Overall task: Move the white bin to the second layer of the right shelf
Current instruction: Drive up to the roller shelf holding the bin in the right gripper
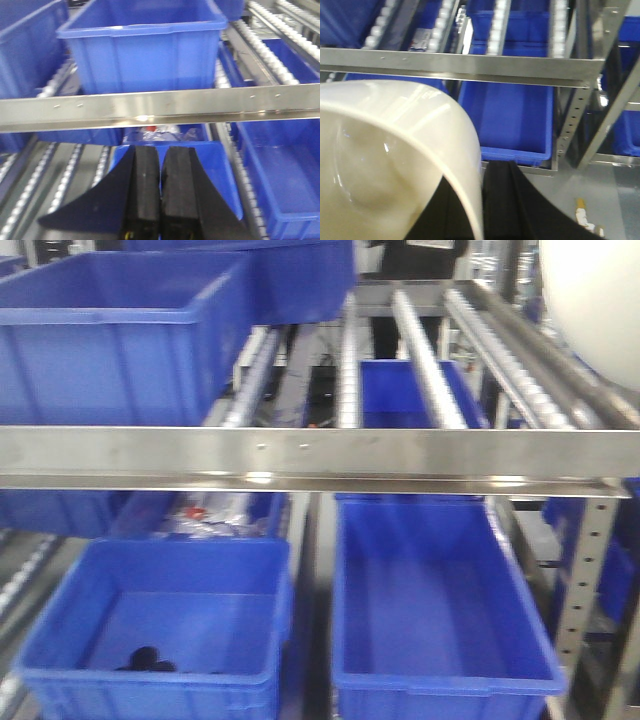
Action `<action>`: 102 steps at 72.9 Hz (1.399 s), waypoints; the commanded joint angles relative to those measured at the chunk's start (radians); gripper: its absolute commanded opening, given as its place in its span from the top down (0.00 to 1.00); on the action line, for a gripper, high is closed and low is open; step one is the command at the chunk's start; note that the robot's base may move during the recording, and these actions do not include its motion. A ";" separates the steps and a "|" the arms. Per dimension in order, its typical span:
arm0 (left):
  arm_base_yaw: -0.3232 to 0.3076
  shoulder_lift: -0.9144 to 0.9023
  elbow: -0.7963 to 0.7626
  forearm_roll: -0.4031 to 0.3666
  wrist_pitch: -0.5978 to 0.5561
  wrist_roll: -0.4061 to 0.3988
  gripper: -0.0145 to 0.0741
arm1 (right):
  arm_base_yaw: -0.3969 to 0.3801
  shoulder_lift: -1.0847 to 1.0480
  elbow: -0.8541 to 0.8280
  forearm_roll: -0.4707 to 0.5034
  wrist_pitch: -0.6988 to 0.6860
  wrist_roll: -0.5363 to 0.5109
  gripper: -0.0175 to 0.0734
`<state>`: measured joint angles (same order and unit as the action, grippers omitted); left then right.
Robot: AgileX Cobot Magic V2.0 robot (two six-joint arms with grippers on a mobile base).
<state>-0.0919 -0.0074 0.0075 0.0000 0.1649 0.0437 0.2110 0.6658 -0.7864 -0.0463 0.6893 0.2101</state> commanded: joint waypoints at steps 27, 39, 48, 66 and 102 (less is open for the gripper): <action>-0.006 -0.014 0.037 0.000 -0.087 -0.005 0.74 | -0.006 -0.001 -0.031 -0.006 -0.101 0.000 0.75; -0.006 -0.014 0.037 0.000 -0.087 -0.005 0.74 | -0.006 -0.001 -0.031 -0.006 -0.101 0.000 0.75; -0.006 -0.014 0.037 0.000 -0.087 -0.005 0.74 | -0.006 -0.001 -0.031 -0.006 -0.101 0.000 0.75; -0.006 -0.014 0.037 0.000 -0.087 -0.005 0.74 | -0.006 -0.001 -0.031 -0.006 -0.101 0.000 0.75; -0.006 -0.014 0.037 0.000 -0.087 -0.005 0.74 | -0.006 -0.001 -0.031 -0.006 -0.101 0.000 0.75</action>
<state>-0.0919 -0.0074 0.0075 0.0000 0.1649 0.0437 0.2110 0.6658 -0.7864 -0.0463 0.6893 0.2101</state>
